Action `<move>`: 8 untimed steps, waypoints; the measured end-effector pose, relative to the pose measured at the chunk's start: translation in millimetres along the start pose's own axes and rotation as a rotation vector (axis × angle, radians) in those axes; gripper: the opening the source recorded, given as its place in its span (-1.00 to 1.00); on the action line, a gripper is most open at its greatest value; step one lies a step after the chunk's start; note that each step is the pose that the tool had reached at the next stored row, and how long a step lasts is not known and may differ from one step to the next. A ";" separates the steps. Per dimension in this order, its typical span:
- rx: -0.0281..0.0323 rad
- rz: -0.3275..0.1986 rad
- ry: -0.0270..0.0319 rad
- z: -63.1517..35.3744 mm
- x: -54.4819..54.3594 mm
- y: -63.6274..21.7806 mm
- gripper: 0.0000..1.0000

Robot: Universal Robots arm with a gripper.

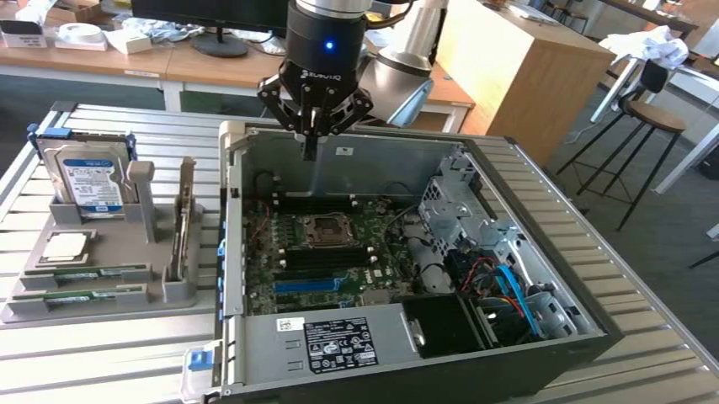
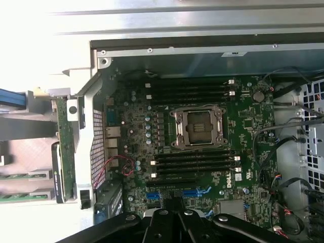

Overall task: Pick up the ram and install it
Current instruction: 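Reach for the ram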

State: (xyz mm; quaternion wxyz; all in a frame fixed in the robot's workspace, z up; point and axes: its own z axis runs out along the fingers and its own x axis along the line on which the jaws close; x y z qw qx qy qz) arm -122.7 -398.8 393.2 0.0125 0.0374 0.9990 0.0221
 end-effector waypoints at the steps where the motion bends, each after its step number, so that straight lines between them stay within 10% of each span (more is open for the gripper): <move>1: 0.0000 0.000 0.0001 0.0 0.0 0.0 -0.80; 8: 0.0000 0.000 0.0001 0.0 0.1 0.0 -0.80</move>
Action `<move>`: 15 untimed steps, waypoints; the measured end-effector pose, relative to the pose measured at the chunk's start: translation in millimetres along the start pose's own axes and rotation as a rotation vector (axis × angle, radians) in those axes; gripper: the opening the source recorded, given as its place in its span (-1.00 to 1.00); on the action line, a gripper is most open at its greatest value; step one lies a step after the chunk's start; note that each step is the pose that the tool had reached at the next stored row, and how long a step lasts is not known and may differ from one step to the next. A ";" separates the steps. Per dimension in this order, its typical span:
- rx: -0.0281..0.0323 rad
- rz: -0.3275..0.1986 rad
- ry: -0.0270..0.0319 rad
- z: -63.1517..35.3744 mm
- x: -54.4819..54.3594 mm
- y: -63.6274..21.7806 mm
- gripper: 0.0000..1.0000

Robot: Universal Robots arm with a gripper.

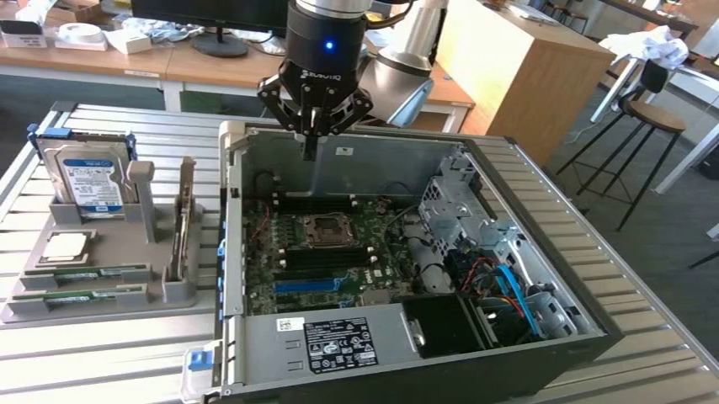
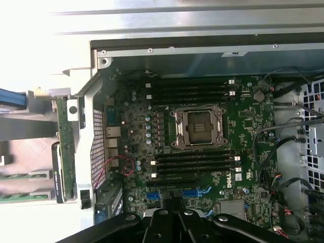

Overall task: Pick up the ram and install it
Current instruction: 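Reach for the ram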

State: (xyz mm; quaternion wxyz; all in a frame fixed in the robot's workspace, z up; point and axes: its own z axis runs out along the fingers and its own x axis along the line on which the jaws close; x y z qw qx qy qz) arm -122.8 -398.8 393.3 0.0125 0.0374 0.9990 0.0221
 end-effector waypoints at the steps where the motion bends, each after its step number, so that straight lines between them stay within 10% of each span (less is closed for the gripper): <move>1: 0.0000 0.000 0.0000 0.0 0.2 0.0 -0.80; 15: 0.0000 0.000 0.0000 -0.4 15.4 -1.1 -0.80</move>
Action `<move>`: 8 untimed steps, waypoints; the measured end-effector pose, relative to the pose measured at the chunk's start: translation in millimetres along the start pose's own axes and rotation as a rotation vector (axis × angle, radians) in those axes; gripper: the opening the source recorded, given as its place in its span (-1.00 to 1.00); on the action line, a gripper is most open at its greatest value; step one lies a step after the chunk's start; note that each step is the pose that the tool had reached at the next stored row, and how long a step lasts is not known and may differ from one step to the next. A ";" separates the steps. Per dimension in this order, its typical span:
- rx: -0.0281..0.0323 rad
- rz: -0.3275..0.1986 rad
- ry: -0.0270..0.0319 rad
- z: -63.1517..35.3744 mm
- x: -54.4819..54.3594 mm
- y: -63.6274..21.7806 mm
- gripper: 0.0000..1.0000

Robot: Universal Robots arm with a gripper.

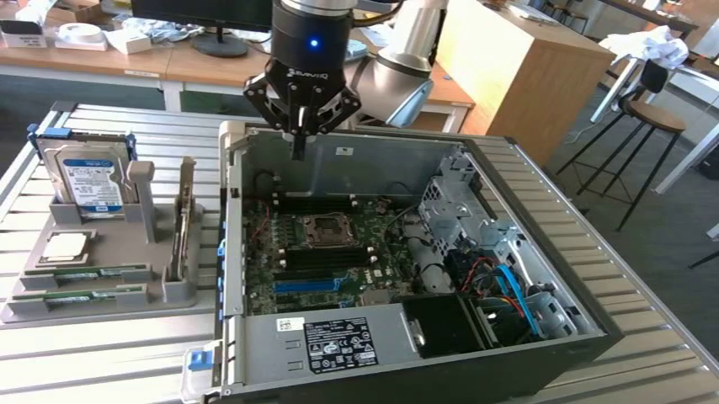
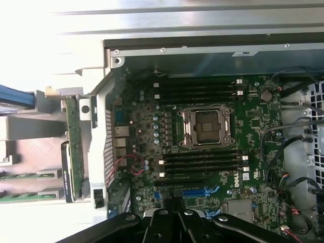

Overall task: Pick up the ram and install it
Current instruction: 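Reach for the ram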

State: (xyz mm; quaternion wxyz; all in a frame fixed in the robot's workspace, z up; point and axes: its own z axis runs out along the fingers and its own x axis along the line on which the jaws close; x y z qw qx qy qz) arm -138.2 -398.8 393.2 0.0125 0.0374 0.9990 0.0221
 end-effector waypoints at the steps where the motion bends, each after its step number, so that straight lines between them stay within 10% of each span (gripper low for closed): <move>1: 0.0000 0.000 0.0000 0.0 1.3 -0.1 -0.80; 8: 0.0001 0.000 0.0000 -0.3 12.4 -0.9 -0.80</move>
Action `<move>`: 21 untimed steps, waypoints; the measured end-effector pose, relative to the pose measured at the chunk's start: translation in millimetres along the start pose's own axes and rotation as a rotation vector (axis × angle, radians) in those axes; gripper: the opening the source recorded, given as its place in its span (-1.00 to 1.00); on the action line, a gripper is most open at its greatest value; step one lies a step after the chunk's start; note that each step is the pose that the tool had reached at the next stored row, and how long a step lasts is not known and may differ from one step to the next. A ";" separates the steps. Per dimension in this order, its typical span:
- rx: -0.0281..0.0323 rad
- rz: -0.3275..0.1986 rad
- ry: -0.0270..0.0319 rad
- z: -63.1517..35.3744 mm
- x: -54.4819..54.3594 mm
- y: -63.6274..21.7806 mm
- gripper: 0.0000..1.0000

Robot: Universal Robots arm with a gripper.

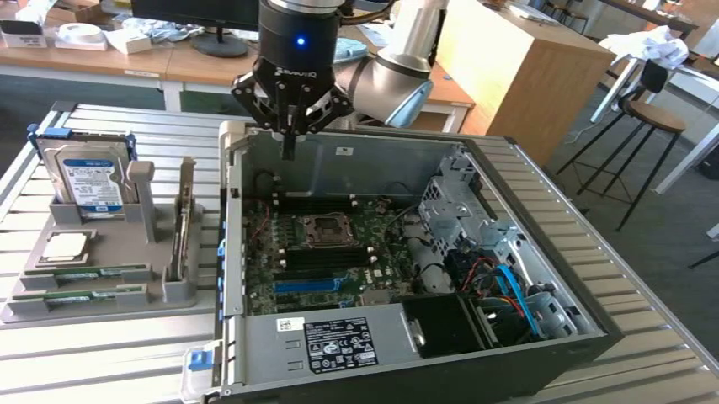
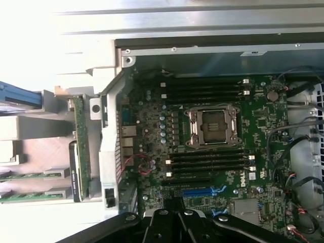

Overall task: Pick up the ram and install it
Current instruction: 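Reach for the ram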

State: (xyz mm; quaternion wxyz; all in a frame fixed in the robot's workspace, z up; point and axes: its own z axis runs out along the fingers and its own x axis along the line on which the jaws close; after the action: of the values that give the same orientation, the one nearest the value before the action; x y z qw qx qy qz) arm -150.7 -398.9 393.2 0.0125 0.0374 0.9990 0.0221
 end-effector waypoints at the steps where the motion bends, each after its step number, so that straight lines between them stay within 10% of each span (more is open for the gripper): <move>1: 0.0000 0.000 0.0000 0.0 1.8 -0.1 -0.80; 21: 0.0000 0.000 0.0000 -0.4 43.0 -3.2 -0.80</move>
State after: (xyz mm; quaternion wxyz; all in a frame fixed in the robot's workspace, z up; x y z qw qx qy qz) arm -193.8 -398.9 392.4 0.0125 0.0374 0.9990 0.0221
